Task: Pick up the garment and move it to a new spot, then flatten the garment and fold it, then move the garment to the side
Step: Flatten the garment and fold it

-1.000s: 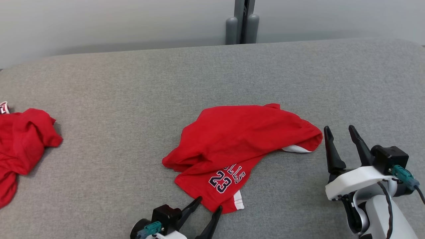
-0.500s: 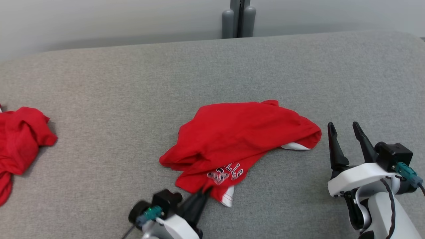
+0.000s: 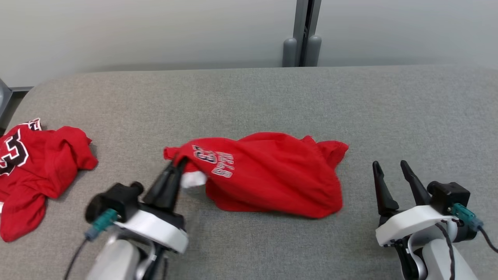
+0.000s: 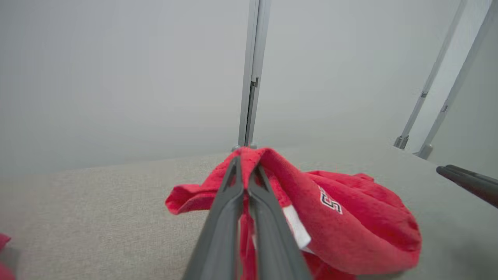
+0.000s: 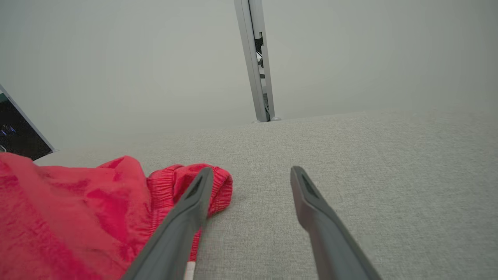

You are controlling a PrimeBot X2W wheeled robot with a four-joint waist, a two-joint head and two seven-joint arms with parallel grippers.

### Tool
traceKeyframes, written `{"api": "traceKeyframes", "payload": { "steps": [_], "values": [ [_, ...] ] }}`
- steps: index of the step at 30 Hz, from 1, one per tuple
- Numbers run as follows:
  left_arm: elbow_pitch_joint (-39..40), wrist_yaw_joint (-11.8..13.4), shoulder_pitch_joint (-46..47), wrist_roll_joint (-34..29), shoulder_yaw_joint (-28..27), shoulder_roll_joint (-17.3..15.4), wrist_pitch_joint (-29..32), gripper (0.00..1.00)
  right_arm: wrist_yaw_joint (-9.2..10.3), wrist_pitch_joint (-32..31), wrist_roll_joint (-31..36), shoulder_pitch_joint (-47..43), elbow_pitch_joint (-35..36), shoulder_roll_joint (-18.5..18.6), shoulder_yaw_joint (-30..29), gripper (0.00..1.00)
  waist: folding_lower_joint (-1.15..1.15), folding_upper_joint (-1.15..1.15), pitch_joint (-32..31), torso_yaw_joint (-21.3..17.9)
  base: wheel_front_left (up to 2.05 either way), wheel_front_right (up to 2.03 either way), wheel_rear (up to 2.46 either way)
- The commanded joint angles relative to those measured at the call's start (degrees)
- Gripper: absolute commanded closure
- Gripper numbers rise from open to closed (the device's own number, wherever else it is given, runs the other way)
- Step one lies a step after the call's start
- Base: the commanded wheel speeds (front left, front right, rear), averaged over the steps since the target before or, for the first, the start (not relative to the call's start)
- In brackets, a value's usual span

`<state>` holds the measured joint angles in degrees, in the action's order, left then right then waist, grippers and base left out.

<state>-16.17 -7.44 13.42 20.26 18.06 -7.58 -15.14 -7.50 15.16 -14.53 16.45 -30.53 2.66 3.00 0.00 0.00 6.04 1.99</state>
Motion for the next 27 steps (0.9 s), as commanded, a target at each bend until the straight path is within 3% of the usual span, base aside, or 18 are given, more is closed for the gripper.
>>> {"api": "traceKeyframes", "payload": {
  "steps": [1, 8, 9, 10, 11, 18, 23, 27],
  "values": [
    [-1.9, -0.1, 1.7, -0.6, -1.0, -0.8, 0.0, 1.00, 0.02, 0.0, -0.4, 0.1, 0.0, 0.4, 0.5, 0.00, 0.00, 0.00, 0.6, -0.4, 0.00, 0.00, 0.00],
    [-18.5, 1.0, 8.7, -2.4, -6.0, -2.7, 0.0, 0.98, 0.01, 0.0, -1.1, 2.2, 0.5, 0.4, 4.9, 0.00, 0.00, 0.00, 4.6, -3.5, 0.00, 0.00, 0.00],
    [-21.4, 1.4, 9.1, -3.3, -6.0, -2.9, 0.0, 0.63, 0.01, 0.0, -1.2, 2.3, 0.6, 0.4, 5.8, 0.00, 0.00, 0.00, 5.0, -3.9, 0.00, 0.00, 0.00],
    [-23.3, 1.7, 9.6, -2.7, -6.7, -2.4, 0.0, 0.11, 0.02, 0.0, -1.3, 2.3, 0.7, 0.4, 6.6, 0.00, 0.00, 0.00, 5.2, -4.2, 0.00, 0.00, 0.00],
    [-24.6, 2.1, 10.1, -3.0, -7.3, -2.3, 0.0, 0.00, 0.02, 0.0, -1.5, 2.2, 0.8, 0.4, 7.3, 0.00, 0.00, 0.00, 5.4, -4.4, 0.00, 0.00, 0.00],
    [-24.7, 5.2, 5.3, -4.0, -13.2, 0.1, 0.0, 0.00, 0.01, 0.0, -2.5, 0.0, 2.5, 0.4, 13.9, 0.00, 0.00, 0.00, 4.5, -3.8, 0.00, 0.00, 0.00],
    [-20.4, 4.4, -0.4, -5.2, -16.8, 2.7, 0.0, 0.00, 0.02, 0.0, -4.8, -1.8, 2.4, 0.5, 20.3, 0.00, 0.00, 0.00, 3.2, -1.9, 0.00, 0.00, 0.00],
    [-18.7, 3.2, -3.0, -6.3, -17.5, 3.9, 0.0, 0.00, 0.02, 0.0, -5.4, -1.1, -0.1, 0.5, 22.0, 0.00, 0.00, 0.00, 3.0, -0.3, 0.00, 0.00, 0.00]
  ]
}}
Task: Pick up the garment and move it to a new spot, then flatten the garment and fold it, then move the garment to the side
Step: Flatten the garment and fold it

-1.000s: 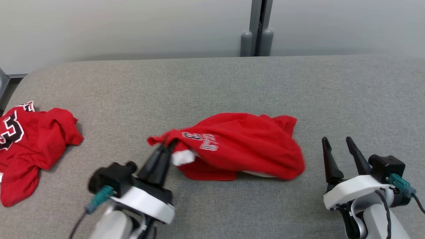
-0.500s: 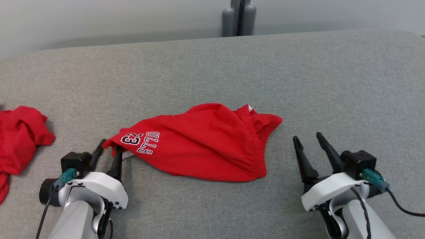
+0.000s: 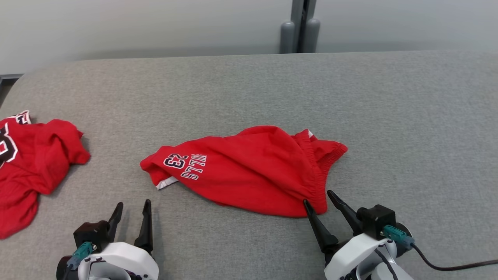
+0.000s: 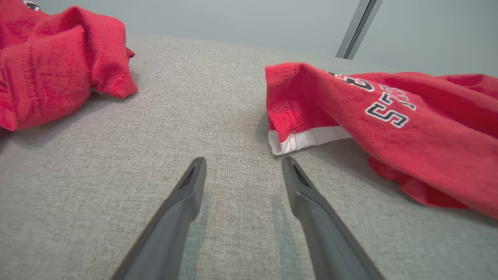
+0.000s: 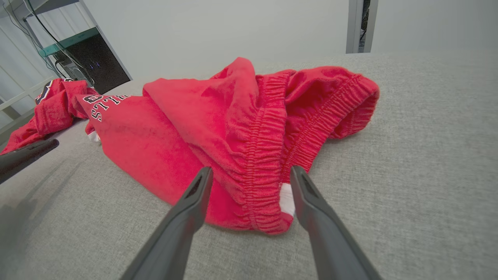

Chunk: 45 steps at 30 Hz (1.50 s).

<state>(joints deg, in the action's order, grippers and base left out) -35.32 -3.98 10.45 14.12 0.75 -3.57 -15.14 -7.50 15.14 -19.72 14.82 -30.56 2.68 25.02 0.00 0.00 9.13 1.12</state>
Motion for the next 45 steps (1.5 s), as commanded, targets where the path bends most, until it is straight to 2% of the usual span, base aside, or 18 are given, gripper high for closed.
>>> {"api": "traceKeyframes", "payload": {
  "steps": [1, 4, 5, 6, 7, 16, 23, 26, 31, 36, 39, 40, 41, 45],
  "values": [
    [0.6, -0.5, -0.5, -0.4, -0.4, 0.0, 0.0, 0.00, 0.02, 0.0, -0.3, 1.0, -0.6, 0.5, 0.3, 0.00, 0.00, 0.00, -0.1, 0.9, 0.00, 0.00, 0.00],
    [1.1, -1.1, -0.9, -0.9, -0.7, 0.3, 0.0, 0.00, 0.02, 0.0, -0.9, 1.8, -2.9, 0.5, 1.5, 0.00, 0.00, 0.00, 0.0, 1.8, 0.00, 0.00, 0.00],
    [1.2, -1.3, -1.1, -1.2, -0.8, 0.4, 0.0, 0.00, 0.02, 0.0, -1.4, 2.1, -3.6, 0.5, 2.3, 0.03, 0.00, 0.00, 0.0, 2.0, 0.00, 0.00, 0.00],
    [1.3, -1.5, -1.1, -1.3, -0.9, 0.5, 0.0, 0.00, 0.02, 0.0, -2.0, 2.5, -4.1, 0.5, 3.0, 0.62, 0.00, 0.00, -0.1, 2.1, 0.00, 0.00, 0.00],
    [1.5, -1.5, -1.2, -1.5, -1.0, 0.5, 0.0, 0.00, 0.02, 0.0, -2.7, 2.9, -4.2, 0.5, 3.7, 1.00, 0.00, 0.00, -0.2, 2.2, 0.00, 0.00, 0.00],
    [2.2, -2.3, -3.2, -0.4, -0.8, 0.6, 0.0, 0.00, 0.01, 0.0, -14.5, 4.8, 6.2, 0.9, 8.8, 1.00, 0.00, 0.00, -2.9, 0.3, 0.00, 0.00, 0.00],
    [2.8, -1.9, -3.5, 0.8, 1.3, 0.5, 0.0, 0.00, 0.01, -0.2, -28.9, 9.9, 12.6, 0.6, 9.9, 1.00, 0.00, 0.00, -2.9, 0.6, 0.00, 0.00, 0.00],
    [2.5, -1.8, -2.7, 1.3, 2.6, 0.5, 0.0, 0.00, 0.01, -0.2, -30.1, 12.3, 9.6, 1.5, 6.9, 1.00, 0.00, 0.00, -2.0, 1.7, 0.00, 0.00, 0.00],
    [2.5, -1.7, -0.8, 2.2, 4.9, 0.5, 0.0, 0.00, 0.00, 0.1, -29.0, 16.9, -2.8, 2.1, -3.6, 1.00, 0.00, 0.00, 0.7, 4.8, 0.00, 0.00, 0.00],
    [2.5, -1.8, 1.3, 2.2, 6.7, 0.6, 0.0, 0.00, 0.01, 0.1, -21.8, 22.0, -13.1, 3.7, -14.0, 1.00, 0.00, 0.00, 4.5, 8.0, 0.00, 0.00, 0.00],
    [2.8, -2.0, 2.6, 2.5, 7.3, 0.5, 0.0, 0.00, 0.00, 0.1, -16.2, 24.2, -17.0, 4.1, -17.8, 1.00, 0.00, 0.00, 6.5, 9.5, 0.00, 0.00, 0.00],
    [2.8, -2.1, 2.8, 2.5, 7.4, 0.6, 0.0, 0.00, 0.00, 0.1, -14.1, 24.8, -17.7, 4.1, -18.1, 0.73, 0.00, 0.00, 6.8, 9.8, 0.00, 0.00, 0.00],
    [2.9, -2.1, 3.0, 2.4, 7.4, 0.5, 0.0, 0.00, 0.00, 0.1, -12.4, 25.0, -18.0, 4.1, -18.6, 0.00, 0.00, 0.00, 6.9, 9.9, 0.00, 0.00, 0.00],
    [4.1, -1.6, 3.3, 2.2, 6.3, 0.6, 0.0, 0.00, 0.01, 0.1, -6.2, 23.9, -15.0, 3.9, -20.7, 0.00, 0.00, 0.00, 6.1, 8.8, 0.00, 0.00, 0.00]
  ]
}}
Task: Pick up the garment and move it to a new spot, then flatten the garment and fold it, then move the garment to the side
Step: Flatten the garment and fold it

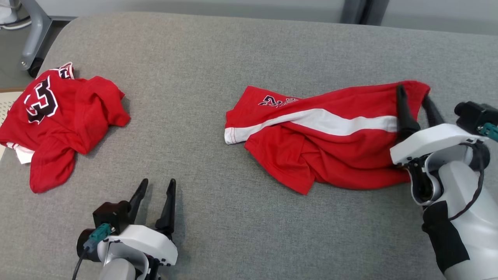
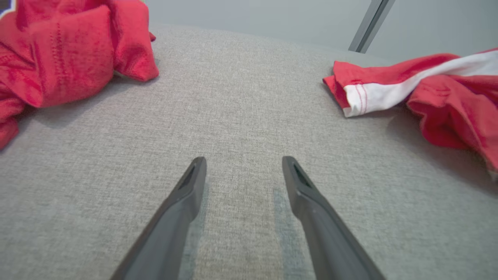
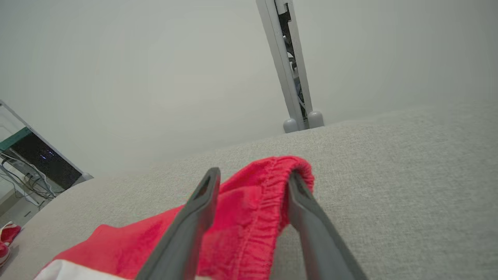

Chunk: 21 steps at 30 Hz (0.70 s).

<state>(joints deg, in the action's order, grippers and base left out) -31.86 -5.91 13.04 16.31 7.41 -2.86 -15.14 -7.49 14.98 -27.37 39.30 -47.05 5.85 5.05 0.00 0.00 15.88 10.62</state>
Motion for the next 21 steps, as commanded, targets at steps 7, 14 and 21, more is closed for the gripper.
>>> {"api": "traceKeyframes", "payload": {
  "steps": [7, 14, 21],
  "values": [
    [2.4, 1.0, -0.8, -1.0, -3.3, -0.2, 0.0, 0.00, 0.00, 0.2, 13.0, -8.4, 12.7, -0.5, -3.6, 0.00, 0.00, 0.00, -4.6, -4.4, 0.00, 0.00, 0.00],
    [4.1, 2.1, -3.7, -2.3, -7.1, -0.2, 0.0, 0.00, 0.00, 0.2, 18.9, -18.9, 20.9, -2.3, -4.0, 0.00, 0.00, 0.00, -9.2, -8.5, 0.00, 0.00, 0.00],
    [5.6, 2.4, -8.6, -3.5, -9.5, -0.2, 0.0, 0.00, 0.00, 0.2, 19.5, -26.7, 23.0, -2.8, -2.0, 0.00, 0.00, 0.00, -13.4, -10.8, 0.00, 0.00, 0.00]
  ]
}}
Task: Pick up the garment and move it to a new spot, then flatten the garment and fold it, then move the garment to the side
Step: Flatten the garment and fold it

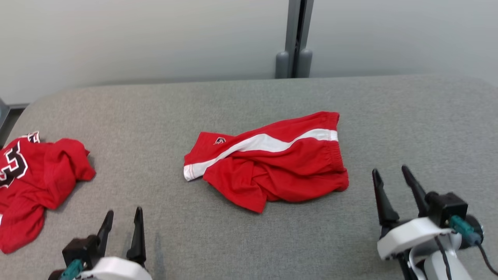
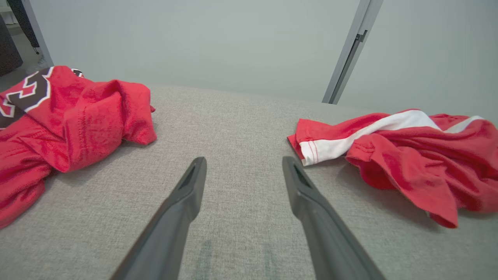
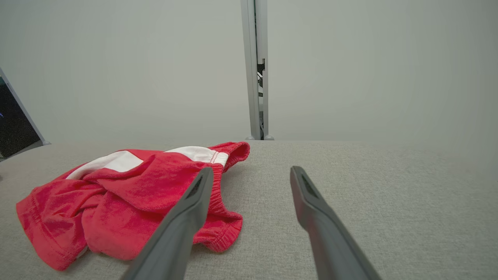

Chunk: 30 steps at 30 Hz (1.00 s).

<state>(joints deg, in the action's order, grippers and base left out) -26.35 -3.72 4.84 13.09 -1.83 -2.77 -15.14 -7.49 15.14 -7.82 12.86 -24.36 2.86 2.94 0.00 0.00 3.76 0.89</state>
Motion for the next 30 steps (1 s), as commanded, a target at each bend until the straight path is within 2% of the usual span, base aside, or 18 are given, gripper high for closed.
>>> {"api": "traceKeyframes", "payload": {
  "steps": [1, 9, 17, 26, 30],
  "values": [
    [0.5, 0.3, -1.2, -0.4, -0.5, -0.2, 0.0, 0.00, 0.00, 0.0, -0.8, -1.3, 0.3, 0.2, 0.6, 0.00, 0.00, 0.00, -1.8, -1.3, 0.00, 0.00, 0.00],
    [1.2, 0.6, -4.7, -0.1, -0.4, -0.2, 0.0, 0.00, 0.00, 0.0, -2.3, -4.8, 1.0, 0.2, 2.1, 0.00, 0.00, 0.00, -2.8, -1.8, 0.00, 0.00, 0.00],
    [0.5, 0.5, -3.2, 0.7, 0.9, -0.2, 0.0, 0.00, 0.00, 0.0, -4.0, -4.3, 0.6, 0.2, 3.0, 0.00, 0.00, 0.00, -2.8, -1.7, 0.00, 0.00, 0.00],
    [-2.7, -1.6, 4.7, 4.0, 2.0, -0.2, 0.0, 0.00, 0.00, 0.0, -4.1, -0.8, 1.7, 0.2, 4.4, 0.00, 0.00, 0.00, 2.9, -2.7, 0.00, 0.00, 0.00],
    [-7.6, -3.1, 11.4, 7.4, 2.9, -0.2, 0.0, 0.00, 0.00, 0.0, -4.9, 1.8, 2.3, 0.2, 5.7, 0.00, 0.00, 0.00, 6.8, -4.0, 0.00, 0.00, 0.00]
  ]
}}
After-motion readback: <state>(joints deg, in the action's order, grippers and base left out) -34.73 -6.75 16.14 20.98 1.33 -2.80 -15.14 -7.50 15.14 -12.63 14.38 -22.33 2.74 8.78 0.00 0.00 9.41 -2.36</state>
